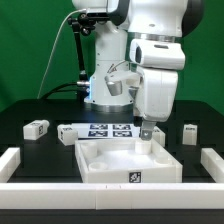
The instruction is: Assemble one leg
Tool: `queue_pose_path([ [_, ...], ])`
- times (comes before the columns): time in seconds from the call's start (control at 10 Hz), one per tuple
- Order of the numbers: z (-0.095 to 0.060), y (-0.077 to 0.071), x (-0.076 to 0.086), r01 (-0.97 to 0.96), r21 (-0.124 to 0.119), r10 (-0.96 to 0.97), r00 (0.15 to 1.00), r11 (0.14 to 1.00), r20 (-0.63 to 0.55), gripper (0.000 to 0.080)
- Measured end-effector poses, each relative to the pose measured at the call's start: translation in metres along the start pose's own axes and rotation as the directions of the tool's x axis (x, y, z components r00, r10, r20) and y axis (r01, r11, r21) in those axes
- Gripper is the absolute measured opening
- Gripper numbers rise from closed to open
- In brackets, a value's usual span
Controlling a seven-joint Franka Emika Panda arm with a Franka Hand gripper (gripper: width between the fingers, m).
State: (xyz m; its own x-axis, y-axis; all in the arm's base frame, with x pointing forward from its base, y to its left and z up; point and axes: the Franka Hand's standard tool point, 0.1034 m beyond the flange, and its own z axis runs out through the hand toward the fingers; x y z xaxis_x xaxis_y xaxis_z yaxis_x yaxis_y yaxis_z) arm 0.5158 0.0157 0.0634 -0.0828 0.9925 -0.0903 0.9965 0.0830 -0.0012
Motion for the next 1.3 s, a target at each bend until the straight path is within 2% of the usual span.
queue_pose_path([
  [0.2, 0.013, -0.025, -0.004, -0.007, 0.012, 0.007, 1.000, 1.000, -0.013, 0.0650],
  [0.3, 0.020, -0.036, -0.007, -0.014, 0.035, 0.014, 1.000, 0.999, -0.014, 0.0650],
  [0.8, 0.031, -0.049, -0.020, -0.040, 0.061, 0.040, 0.999, 0.997, -0.014, 0.0650],
  [1.0, 0.041, -0.055, -0.023, -0.047, 0.081, 0.049, 0.999, 0.996, -0.016, 0.0650],
  [1.3, 0.054, -0.060, -0.021, -0.053, 0.104, 0.056, 0.998, 0.993, -0.018, 0.0650],
])
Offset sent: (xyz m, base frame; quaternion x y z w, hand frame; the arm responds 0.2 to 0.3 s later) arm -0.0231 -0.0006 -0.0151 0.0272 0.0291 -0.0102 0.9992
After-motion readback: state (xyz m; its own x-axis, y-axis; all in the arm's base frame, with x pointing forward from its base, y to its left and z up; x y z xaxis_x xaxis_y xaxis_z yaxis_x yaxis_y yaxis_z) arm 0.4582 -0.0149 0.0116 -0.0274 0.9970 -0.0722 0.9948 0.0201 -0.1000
